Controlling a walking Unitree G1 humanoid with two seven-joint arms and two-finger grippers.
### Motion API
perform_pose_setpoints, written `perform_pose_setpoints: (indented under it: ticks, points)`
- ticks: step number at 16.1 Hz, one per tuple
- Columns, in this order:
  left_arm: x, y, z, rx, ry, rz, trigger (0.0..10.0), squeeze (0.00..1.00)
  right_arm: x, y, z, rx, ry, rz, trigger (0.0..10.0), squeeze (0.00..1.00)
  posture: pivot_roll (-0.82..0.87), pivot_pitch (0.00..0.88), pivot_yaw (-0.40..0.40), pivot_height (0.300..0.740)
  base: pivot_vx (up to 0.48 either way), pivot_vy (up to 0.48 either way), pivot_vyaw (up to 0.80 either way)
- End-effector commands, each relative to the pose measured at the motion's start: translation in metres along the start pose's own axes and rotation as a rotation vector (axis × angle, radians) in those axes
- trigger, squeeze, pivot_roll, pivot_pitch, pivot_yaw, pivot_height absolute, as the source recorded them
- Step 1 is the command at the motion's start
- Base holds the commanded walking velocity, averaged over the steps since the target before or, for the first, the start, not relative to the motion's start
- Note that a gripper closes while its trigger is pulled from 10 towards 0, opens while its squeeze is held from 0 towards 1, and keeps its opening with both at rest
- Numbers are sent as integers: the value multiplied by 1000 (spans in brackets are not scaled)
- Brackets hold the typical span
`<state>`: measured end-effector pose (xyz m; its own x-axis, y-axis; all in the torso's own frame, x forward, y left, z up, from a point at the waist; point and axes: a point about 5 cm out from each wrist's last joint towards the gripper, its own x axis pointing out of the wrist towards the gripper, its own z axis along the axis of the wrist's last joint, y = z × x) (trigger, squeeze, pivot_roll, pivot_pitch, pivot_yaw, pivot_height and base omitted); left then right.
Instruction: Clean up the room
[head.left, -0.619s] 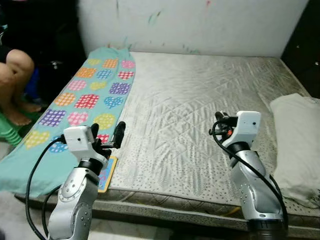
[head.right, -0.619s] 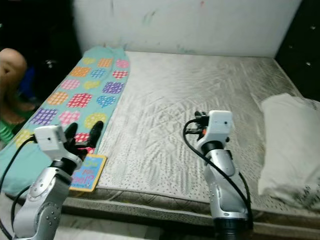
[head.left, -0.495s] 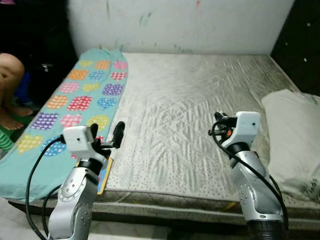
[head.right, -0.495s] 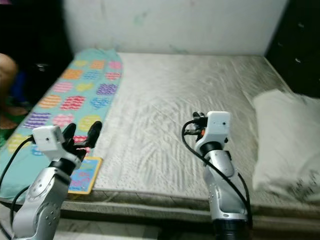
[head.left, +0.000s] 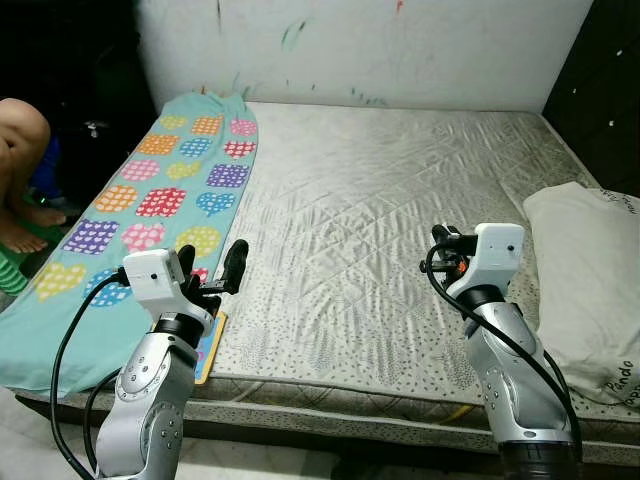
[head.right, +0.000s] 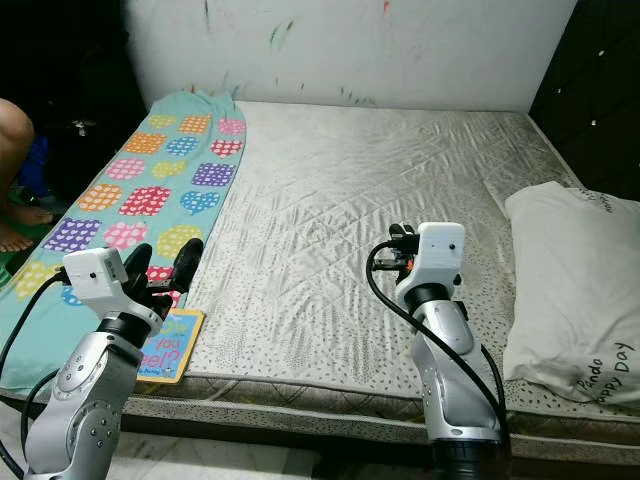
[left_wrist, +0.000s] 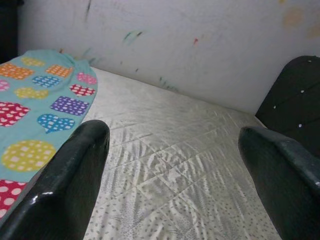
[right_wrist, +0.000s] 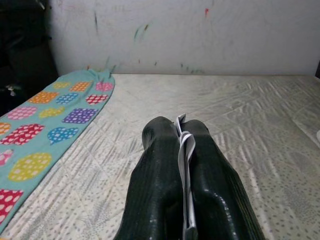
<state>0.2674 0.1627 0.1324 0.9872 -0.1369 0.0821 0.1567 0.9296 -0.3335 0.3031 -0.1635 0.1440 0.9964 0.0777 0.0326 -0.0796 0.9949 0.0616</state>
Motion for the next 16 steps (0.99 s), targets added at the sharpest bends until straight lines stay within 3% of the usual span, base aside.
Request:
perform_pose_setpoints:
  ticks: [1, 7, 16]
  points:
    - [1, -1, 1, 3, 4, -11, 10000, 0, 1, 3, 7, -7, -21, 16, 10000, 0, -59, 0, 7, 740, 0, 251, 0]
    - [0, -8, 5, 6, -30, -80, 10000, 0, 1, 6, 7, -13, -23, 44, 10000, 0, -58, 0, 3, 740, 0, 0, 0]
    - [0, -7, 7, 4, -28, -81, 10000, 0, 0, 7, 4, -9, -18, 45, 10000, 0, -53, 0, 6, 740, 309, 0, 0]
